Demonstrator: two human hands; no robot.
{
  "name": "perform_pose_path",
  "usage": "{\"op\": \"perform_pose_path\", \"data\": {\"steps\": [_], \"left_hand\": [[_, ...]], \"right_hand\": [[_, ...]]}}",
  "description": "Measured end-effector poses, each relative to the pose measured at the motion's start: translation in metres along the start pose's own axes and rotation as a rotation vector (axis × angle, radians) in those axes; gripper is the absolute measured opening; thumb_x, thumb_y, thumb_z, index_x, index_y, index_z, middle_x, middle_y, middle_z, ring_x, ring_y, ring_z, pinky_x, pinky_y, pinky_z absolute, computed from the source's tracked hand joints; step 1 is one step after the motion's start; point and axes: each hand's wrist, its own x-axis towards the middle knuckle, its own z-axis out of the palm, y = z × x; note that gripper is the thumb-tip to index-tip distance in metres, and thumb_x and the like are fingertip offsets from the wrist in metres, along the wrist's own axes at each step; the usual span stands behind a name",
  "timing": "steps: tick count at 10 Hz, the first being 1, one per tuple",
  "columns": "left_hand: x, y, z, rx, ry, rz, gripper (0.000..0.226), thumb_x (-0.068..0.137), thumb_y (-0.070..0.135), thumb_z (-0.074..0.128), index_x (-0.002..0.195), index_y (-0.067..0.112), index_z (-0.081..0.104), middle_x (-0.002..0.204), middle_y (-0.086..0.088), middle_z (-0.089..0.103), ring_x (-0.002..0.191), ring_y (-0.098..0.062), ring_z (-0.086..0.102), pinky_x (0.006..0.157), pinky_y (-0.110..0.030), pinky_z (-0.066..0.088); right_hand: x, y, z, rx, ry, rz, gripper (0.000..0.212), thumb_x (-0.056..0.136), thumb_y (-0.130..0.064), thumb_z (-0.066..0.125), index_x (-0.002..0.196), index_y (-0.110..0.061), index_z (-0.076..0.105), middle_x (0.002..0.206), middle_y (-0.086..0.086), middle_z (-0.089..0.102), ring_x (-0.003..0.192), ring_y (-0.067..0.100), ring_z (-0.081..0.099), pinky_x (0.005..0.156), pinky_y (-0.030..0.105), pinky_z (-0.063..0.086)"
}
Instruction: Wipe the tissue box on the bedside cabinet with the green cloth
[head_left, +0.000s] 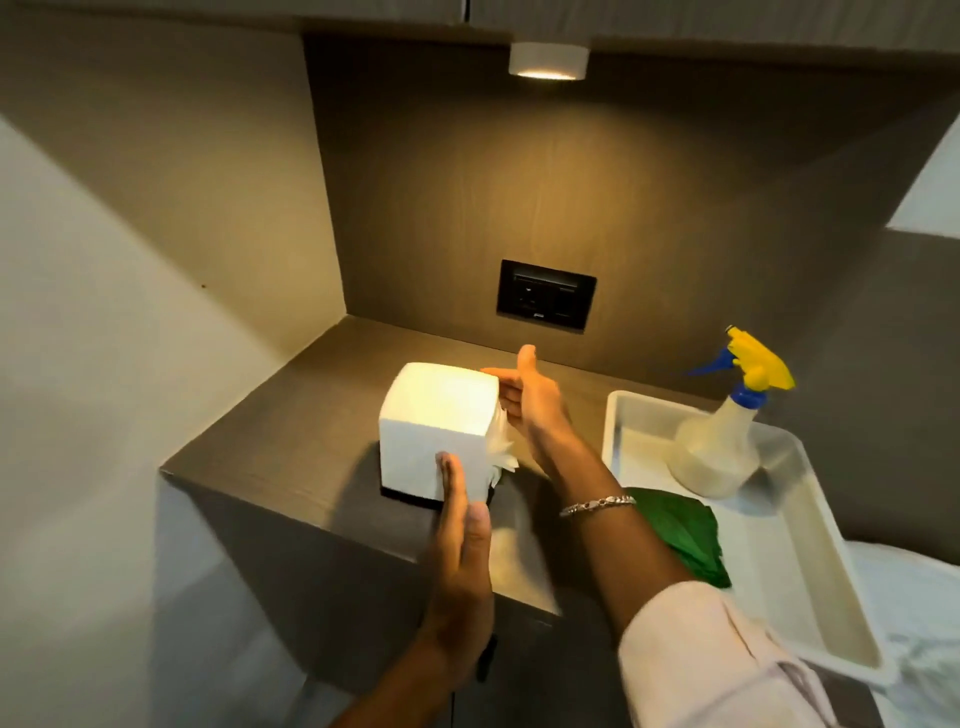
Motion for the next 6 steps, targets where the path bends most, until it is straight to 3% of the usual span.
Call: {"op": "perform_pose_path", "data": {"steps": [1, 2, 3, 4, 5, 6], "left_hand": [[0.006, -0.007, -0.011, -0.091, 0.045, -0.006, 0.078, 0.084, 0.07, 0.037, 0.149, 0.027, 0.026, 0.159, 0.01, 0.025, 0.143, -0.004, 0.027, 0.11, -0.015, 0.029], [0.026, -0.008, -0.028, -0.193, 0.061, -0.018, 0.056, 0.09, 0.052, 0.034, 0.14, 0.027, 0.042, 0.135, 0.015, 0.056, 0.121, 0.003, 0.053, 0.088, -0.01, 0.048], [0.049, 0.0, -0.043, -0.126, 0.027, -0.022, 0.039, 0.089, 0.057, 0.026, 0.114, 0.044, 0.053, 0.096, 0.034, 0.071, 0.093, 0.011, 0.065, 0.069, -0.007, 0.05], [0.064, 0.005, -0.055, -0.093, -0.015, -0.041, 0.039, 0.089, 0.06, 0.023, 0.101, 0.05, 0.059, 0.086, 0.037, 0.071, 0.086, 0.012, 0.067, 0.064, -0.007, 0.051], [0.071, 0.01, -0.067, -0.024, -0.11, -0.073, 0.048, 0.089, 0.062, 0.022, 0.087, 0.048, 0.068, 0.087, 0.018, 0.075, 0.09, -0.008, 0.07, 0.071, -0.022, 0.057], [0.063, 0.03, -0.084, 0.118, -0.234, -0.096, 0.058, 0.09, 0.062, 0.023, 0.115, 0.027, 0.062, 0.119, -0.011, 0.067, 0.1, -0.02, 0.067, 0.085, -0.031, 0.058]], "right_hand": [[-0.021, 0.011, -0.011, -0.014, 0.117, -0.04, 0.058, 0.097, -0.065, 0.033, 0.079, -0.03, 0.076, 0.106, 0.004, 0.077, 0.098, 0.019, 0.07, 0.084, 0.031, 0.055], [-0.051, 0.023, -0.008, -0.005, 0.195, -0.038, 0.057, 0.09, -0.073, 0.037, 0.078, -0.031, 0.075, 0.092, -0.003, 0.074, 0.098, 0.021, 0.069, 0.094, 0.042, 0.054], [-0.08, 0.029, 0.005, 0.042, 0.263, -0.054, 0.084, 0.074, -0.085, 0.034, 0.091, -0.014, 0.076, 0.083, -0.002, 0.073, 0.086, 0.018, 0.069, 0.087, 0.042, 0.057], [-0.094, 0.03, 0.022, 0.023, 0.331, -0.032, 0.075, 0.08, -0.082, 0.033, 0.077, -0.017, 0.071, 0.078, 0.0, 0.074, 0.076, 0.017, 0.069, 0.062, 0.03, 0.052], [-0.098, 0.027, 0.034, 0.075, 0.389, -0.002, 0.059, 0.094, -0.068, 0.034, 0.077, -0.021, 0.066, 0.077, -0.001, 0.07, 0.073, 0.013, 0.066, 0.055, 0.025, 0.044], [-0.125, 0.013, 0.042, 0.026, 0.456, -0.039, 0.054, 0.098, -0.06, 0.037, 0.079, -0.018, 0.065, 0.074, -0.005, 0.064, 0.068, 0.008, 0.06, 0.052, 0.022, 0.04]]}}
